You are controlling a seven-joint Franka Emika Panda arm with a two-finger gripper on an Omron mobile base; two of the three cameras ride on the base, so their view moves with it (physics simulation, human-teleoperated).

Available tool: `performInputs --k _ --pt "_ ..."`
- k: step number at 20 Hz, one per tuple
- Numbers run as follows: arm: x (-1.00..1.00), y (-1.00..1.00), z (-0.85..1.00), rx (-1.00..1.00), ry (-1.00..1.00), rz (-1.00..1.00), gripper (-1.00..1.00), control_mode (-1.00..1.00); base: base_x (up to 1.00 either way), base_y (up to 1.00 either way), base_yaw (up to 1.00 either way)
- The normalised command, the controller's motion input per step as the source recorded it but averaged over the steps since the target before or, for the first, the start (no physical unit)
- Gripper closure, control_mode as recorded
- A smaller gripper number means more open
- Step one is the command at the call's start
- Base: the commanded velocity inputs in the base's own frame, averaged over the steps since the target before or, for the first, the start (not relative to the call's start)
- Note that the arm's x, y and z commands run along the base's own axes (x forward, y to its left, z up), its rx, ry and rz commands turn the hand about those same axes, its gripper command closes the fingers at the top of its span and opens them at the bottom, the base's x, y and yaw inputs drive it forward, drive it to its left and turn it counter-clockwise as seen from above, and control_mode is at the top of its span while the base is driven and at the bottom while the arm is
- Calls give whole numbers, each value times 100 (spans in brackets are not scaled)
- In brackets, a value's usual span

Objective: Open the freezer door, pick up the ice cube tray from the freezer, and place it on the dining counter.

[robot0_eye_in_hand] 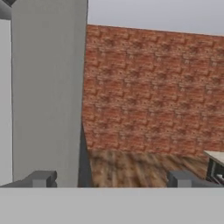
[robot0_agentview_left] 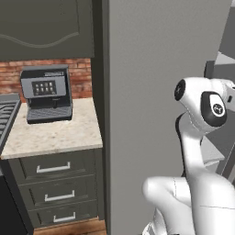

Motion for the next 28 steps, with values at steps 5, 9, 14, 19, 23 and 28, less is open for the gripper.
performInputs --k 5,9,14,19,23,28 --pt "21 -47 -11 0 -5 -1 -100 -100 0 0 0" --pt "46 -17 -16 0 -6 2 -100 -100 0 0 0" --pt "51 0 -11 0 -6 7 -100 -100 0 0 0" --pt "57 -16 -5 2 -1 5 -100 -100 0 0 0" --pt "29 -43 -4 4 0 2 -100 -100 0 0 0" --pt "5 -60 -11 3 -2 0 -100 -100 0 0 0"
